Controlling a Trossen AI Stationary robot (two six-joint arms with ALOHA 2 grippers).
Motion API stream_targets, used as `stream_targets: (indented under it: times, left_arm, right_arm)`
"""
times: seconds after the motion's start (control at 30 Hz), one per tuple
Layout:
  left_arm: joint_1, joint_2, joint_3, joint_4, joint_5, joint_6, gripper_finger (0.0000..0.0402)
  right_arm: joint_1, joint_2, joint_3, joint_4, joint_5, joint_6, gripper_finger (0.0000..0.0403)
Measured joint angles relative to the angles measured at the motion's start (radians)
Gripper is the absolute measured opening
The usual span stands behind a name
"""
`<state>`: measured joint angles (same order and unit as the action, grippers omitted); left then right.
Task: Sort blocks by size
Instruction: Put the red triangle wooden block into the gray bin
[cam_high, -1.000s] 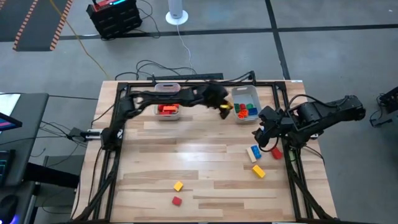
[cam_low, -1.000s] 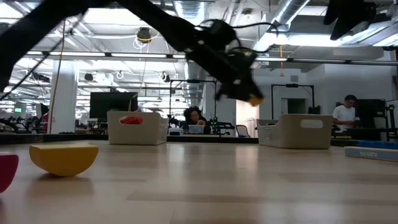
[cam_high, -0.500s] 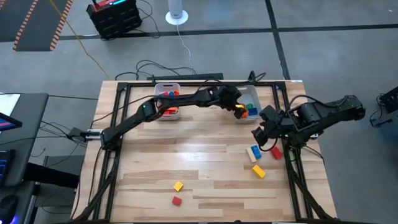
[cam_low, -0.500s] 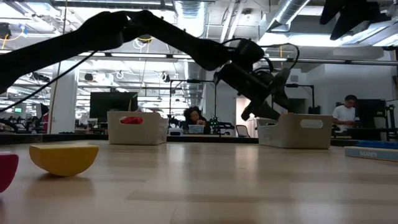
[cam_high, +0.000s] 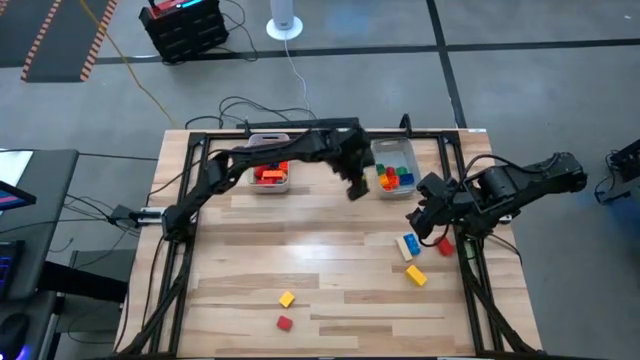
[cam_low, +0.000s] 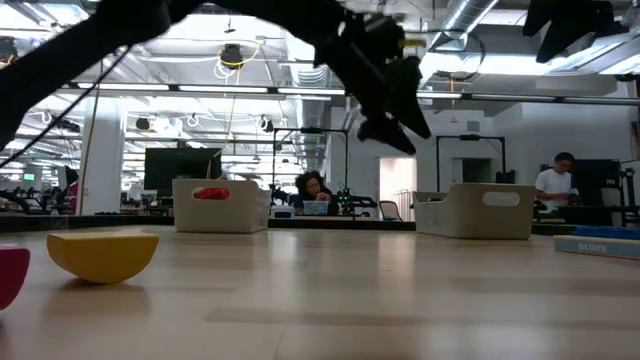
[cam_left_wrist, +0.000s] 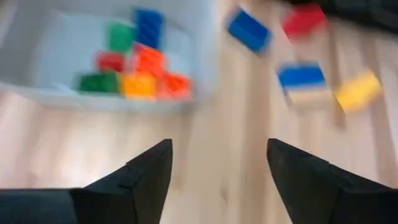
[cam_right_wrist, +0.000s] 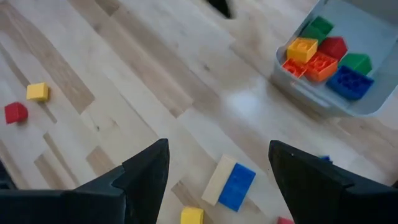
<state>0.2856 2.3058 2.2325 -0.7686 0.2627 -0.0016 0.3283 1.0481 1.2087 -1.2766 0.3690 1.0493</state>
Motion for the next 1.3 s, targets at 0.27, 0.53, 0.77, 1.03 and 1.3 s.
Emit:
stream_targets:
  times: [0.27, 0.53, 0.77, 1.03, 1.3]
  left_arm:
    - [-0.132, -0.271, -0.409, 0.006, 0.003, -0.007, 0.022]
    - [-0.357, -0.63, -0.9, 0.106, -0.062, -0.44, 0.0217]
    - [-0.661, -0.7, -1.05, 0.146, -0.224, -0.986, 0.0219]
    - [-0.779, -0.656, -1.049, 0.159, -0.299, -1.343, 0.0245]
    - [-0.922, -0.624, -0.997, 0.197, -0.318, -1.38, 0.0245]
  right_arm:
    - [0.041, 0.0, 0.0, -0.005, -0.104, 0.044, 0.0301]
    - [0.099, 0.005, 0.0, -0.052, -0.139, 0.065, 0.0301]
    - [0.051, 0.006, 0.0, -0.077, -0.125, -0.039, 0.0301]
    - [-0.021, 0.006, 0.0, -0.074, -0.121, -0.224, 0.0301]
    - [-0.055, 0.004, 0.0, -0.076, -0.121, -0.344, 0.0301]
